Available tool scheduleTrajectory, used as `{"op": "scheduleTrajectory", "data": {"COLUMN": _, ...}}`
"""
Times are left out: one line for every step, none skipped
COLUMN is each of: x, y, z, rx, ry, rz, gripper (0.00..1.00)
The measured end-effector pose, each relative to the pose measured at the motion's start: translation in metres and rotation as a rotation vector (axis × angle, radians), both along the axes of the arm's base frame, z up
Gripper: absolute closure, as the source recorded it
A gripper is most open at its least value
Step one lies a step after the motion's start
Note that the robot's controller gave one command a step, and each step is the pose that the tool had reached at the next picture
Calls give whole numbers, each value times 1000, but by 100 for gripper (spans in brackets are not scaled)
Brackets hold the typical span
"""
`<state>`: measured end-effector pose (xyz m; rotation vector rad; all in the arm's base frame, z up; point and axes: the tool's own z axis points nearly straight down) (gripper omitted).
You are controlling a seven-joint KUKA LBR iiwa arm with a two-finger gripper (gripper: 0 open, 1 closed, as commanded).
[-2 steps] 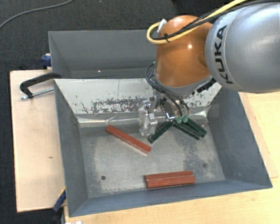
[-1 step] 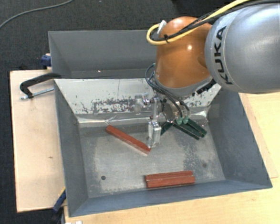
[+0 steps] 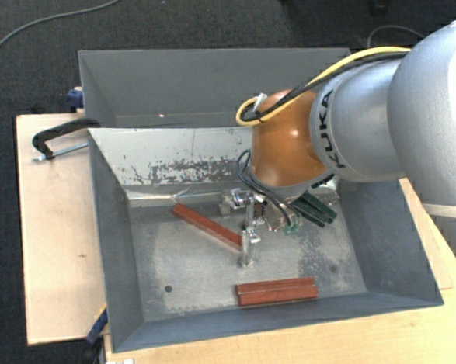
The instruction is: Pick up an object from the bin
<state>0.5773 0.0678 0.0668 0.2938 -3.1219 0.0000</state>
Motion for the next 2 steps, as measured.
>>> {"op": "scheduleTrajectory", "data": {"x": 2, "y": 1, "z": 5, "rx": 2, "ry": -8, "rz": 1, "gripper": 100}}
{"op": "scheduleTrajectory", "data": {"x": 0, "y": -8, "z": 171, "rx": 2, "ry": -20, "rz": 331, "gripper": 100}}
